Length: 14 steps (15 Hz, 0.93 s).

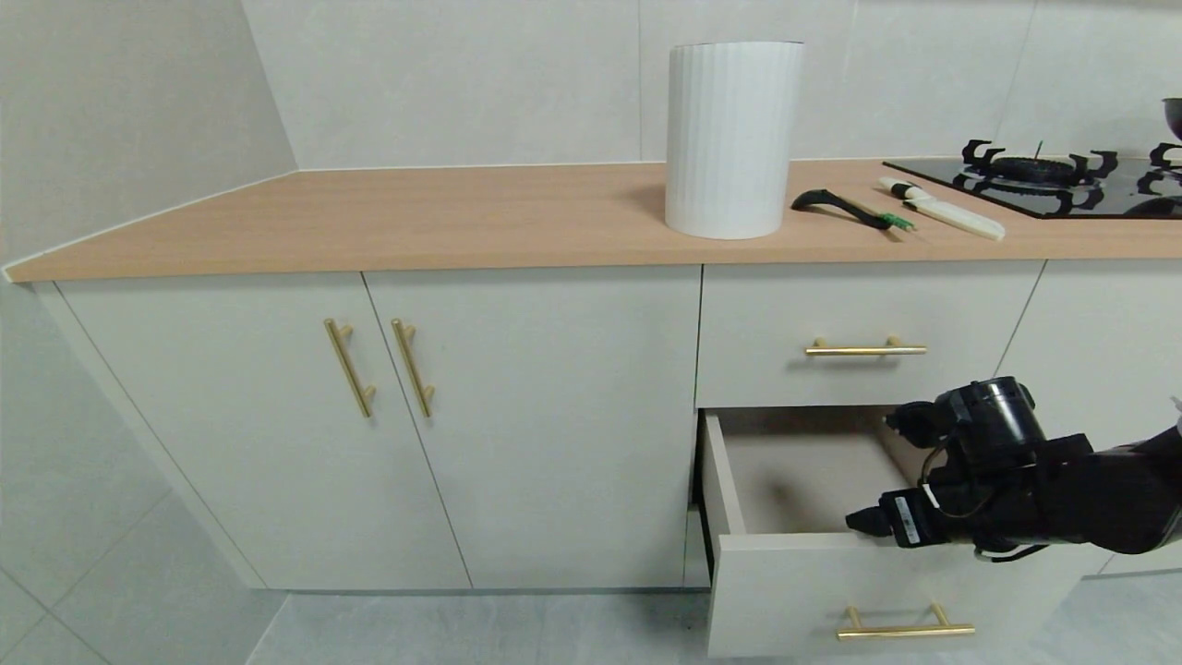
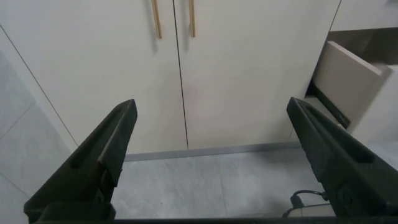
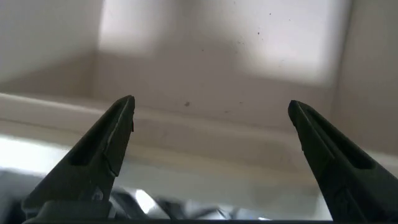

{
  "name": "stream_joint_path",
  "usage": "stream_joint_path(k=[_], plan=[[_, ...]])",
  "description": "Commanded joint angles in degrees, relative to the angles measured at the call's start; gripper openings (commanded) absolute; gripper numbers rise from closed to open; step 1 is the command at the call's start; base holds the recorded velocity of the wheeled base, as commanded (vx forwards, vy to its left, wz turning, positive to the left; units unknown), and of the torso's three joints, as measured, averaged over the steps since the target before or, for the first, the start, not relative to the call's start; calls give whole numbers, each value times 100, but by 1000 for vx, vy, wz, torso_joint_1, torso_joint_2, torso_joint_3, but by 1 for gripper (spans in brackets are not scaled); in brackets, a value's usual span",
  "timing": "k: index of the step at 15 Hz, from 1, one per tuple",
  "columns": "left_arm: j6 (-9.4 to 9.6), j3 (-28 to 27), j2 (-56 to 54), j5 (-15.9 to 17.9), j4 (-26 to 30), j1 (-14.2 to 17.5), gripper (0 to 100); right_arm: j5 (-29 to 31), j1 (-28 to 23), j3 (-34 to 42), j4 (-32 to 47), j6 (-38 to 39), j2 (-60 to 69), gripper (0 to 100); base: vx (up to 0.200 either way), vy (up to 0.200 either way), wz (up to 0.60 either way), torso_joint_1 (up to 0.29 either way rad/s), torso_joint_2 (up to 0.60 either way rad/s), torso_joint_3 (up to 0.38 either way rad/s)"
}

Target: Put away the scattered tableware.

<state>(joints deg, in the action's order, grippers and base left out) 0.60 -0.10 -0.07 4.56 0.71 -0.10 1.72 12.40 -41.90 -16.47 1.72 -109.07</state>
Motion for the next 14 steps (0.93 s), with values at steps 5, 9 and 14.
stream_joint_path(k=[5, 9, 14], plan=[[2, 1, 7, 1, 0, 1, 100, 4, 272, -20, 1155, -348, 624, 100, 0, 0, 0, 0, 0, 0], [2, 1, 7, 1, 0, 1, 100, 13, 439, -20, 2042, -629, 808, 100, 0, 0, 0, 0, 0, 0], [2, 1, 7, 1, 0, 1, 100, 57, 597, -38, 2992, -840, 914, 100, 0, 0, 0, 0, 0, 0]])
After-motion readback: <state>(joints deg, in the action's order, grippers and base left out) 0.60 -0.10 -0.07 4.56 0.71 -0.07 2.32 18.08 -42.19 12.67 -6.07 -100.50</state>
